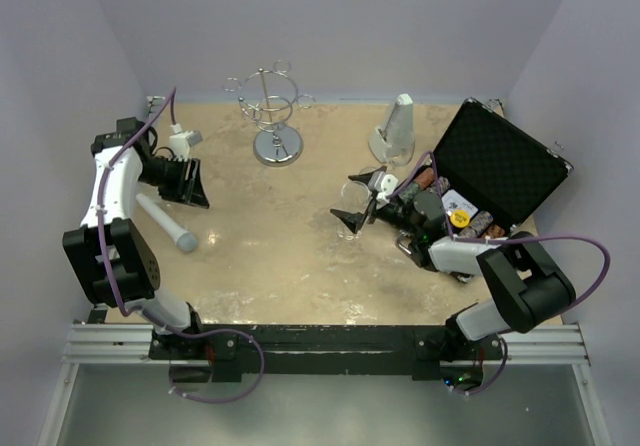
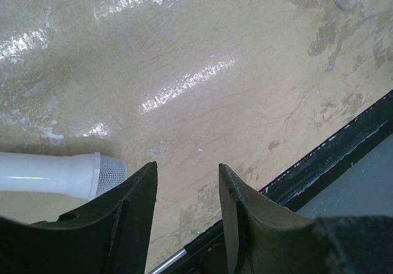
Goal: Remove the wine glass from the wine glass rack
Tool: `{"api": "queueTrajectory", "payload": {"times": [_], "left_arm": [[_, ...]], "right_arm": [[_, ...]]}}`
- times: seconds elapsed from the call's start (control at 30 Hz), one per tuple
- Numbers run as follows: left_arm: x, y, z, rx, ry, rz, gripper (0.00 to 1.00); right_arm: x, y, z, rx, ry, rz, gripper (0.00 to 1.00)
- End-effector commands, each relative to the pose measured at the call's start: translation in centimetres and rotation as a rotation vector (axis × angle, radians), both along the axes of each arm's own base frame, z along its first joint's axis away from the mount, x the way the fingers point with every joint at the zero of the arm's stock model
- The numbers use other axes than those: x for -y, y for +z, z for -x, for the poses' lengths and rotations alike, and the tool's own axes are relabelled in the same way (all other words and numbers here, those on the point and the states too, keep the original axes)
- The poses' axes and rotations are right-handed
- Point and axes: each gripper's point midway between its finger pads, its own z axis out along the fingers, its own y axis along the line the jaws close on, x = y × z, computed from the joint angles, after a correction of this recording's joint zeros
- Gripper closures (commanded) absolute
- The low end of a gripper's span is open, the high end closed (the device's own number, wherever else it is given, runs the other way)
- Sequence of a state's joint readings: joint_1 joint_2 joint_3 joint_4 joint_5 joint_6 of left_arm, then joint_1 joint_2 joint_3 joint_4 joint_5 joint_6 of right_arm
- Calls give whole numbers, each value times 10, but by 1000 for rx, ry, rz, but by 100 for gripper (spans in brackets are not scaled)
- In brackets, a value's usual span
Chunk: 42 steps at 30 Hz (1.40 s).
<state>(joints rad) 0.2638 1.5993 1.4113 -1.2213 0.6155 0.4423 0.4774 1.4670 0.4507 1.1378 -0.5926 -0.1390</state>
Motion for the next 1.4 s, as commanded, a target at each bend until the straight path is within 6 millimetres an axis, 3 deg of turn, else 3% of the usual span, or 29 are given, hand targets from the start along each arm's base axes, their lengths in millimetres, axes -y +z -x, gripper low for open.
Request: {"api": "queueTrajectory", "payload": {"times": [0.0, 0.47, 0.77, 0.9, 1.07, 1.2, 1.37], "left_arm": [[3, 0, -5, 16, -29, 4, 51], [12, 0, -24, 72, -23, 74, 51], [16, -2, -39, 144, -9, 124, 51], [22, 0, -44, 171, 8, 166, 51], [21, 13, -60, 268, 49, 182, 51], [9, 32, -81, 375, 114, 171, 50], [-12, 51, -104, 511, 188, 102, 48]], "right_arm": [[-3, 32, -9, 87, -8, -40, 1], [-9, 81, -14, 87, 12, -59, 1], [-9, 110, -45, -17, -90, -86, 1], [3, 120, -74, -100, -243, -112, 1], [33, 122, -125, -303, -569, -178, 1], [63, 146, -140, -277, -753, -267, 2], [78, 165, -153, -240, -857, -279, 1]]}}
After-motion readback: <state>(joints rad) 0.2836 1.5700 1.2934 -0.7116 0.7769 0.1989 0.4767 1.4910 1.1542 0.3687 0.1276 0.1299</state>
